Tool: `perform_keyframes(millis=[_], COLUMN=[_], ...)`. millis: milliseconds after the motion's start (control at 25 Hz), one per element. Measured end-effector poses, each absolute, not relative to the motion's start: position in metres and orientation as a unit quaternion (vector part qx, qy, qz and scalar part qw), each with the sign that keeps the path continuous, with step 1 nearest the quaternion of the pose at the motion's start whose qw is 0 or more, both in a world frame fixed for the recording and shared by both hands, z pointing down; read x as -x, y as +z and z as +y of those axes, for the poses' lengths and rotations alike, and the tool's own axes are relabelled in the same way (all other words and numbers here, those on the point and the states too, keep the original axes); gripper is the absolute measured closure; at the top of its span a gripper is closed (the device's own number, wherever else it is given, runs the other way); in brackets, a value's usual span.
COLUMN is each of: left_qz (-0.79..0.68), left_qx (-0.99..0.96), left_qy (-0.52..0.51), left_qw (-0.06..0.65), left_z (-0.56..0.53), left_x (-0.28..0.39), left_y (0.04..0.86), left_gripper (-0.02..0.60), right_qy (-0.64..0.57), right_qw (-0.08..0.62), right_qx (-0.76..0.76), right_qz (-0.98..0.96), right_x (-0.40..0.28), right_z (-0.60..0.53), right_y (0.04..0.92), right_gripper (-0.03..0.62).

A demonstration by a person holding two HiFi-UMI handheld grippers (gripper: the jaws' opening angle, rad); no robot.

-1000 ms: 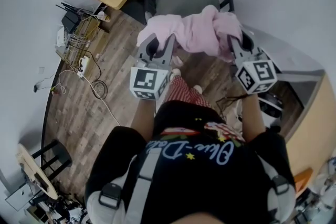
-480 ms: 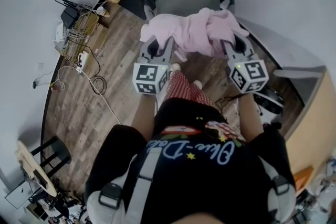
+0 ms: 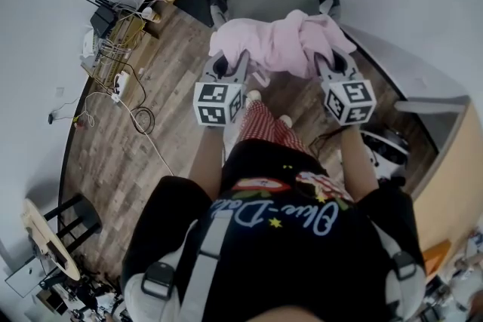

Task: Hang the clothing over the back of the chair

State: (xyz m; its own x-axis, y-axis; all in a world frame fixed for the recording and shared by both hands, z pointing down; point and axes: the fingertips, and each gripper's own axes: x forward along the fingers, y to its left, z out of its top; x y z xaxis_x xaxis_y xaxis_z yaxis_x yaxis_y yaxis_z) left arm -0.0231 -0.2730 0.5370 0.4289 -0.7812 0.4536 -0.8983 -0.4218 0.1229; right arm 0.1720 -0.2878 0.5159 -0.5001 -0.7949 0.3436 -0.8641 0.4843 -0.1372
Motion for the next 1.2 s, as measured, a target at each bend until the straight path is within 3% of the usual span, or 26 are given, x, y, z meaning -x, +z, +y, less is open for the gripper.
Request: perform_keyframes(millis=[400,680,1200], left_qz=[-0.505,-0.501,-0.526], left_qx=[-0.818,-0.818,-0.808], left_qy=[0.172,0.176,0.176], left_qw=[0.214,0.219,0.200], left_z=[-0.267,-0.249,-0.225], left_x=[0.034,0.042,0.057], left_y=[0.555,0.557,0.553], left_gripper=[0.381,0.324,0.322], right_qy=[0.143,0.148,0.146], right_qw=[0.136,0.141,0.144], right_qx=[-0.489,-0.491,-0.490], right_qz=[-0.850,-0.847,-0.847], right_x=[-0.175,-0.180,-0.191], right_z=[-0.286,-0.276,-0.254], right_y=[0.533,0.531,0.525], right_gripper=[0.556,0.512,0.482])
